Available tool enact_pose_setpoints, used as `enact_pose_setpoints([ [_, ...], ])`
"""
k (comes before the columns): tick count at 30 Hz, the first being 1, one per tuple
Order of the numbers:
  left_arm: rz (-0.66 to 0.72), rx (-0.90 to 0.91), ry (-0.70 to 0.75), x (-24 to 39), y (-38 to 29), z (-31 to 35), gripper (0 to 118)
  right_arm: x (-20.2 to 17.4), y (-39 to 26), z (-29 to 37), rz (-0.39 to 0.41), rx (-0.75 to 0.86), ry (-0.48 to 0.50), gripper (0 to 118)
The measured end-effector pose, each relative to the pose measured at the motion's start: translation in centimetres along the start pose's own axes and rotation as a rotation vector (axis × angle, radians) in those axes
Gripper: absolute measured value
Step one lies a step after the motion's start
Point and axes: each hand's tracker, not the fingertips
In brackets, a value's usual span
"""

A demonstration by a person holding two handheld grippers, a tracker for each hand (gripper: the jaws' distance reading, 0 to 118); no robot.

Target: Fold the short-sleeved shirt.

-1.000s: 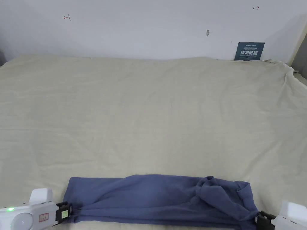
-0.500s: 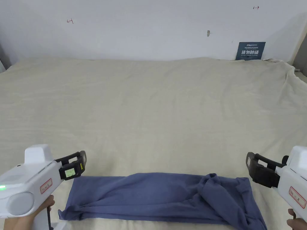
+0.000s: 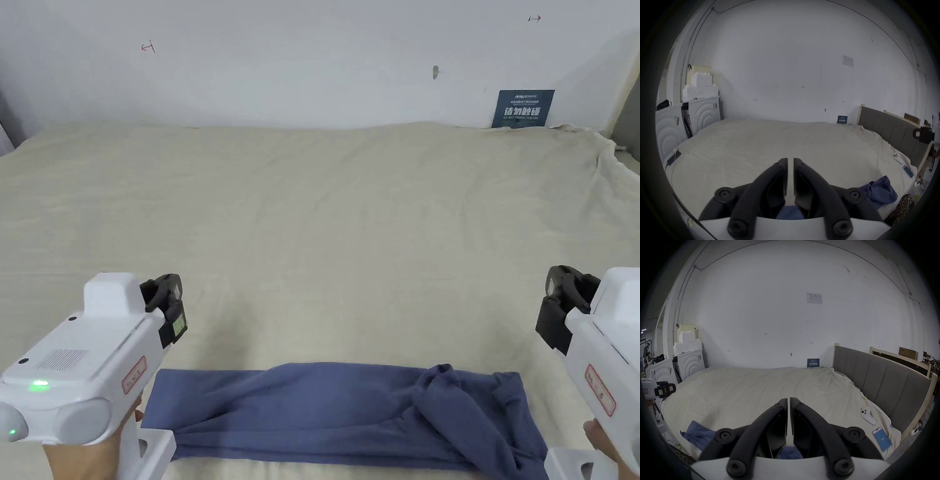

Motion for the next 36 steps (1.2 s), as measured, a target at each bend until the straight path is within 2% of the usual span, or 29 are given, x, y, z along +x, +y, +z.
enact_pose_setpoints([
  [14,0.048,-0.004,-0.024,-0.2,0.8,-0.3,0,0.1,-0.3,-0.6,-0.014,0.008,0.032,0],
  [28,0.076,-0.115,-0.063,-3.0,0.5,-1.3,0,-0.2,-0.4,-1.4,-0.016,-0.013,0.031,0],
  [36,0.326,-0.342,-0.184,-9.4,-2.2,-4.0,0,-0.2,-0.8,-2.5,-0.011,-0.051,0.027,0],
])
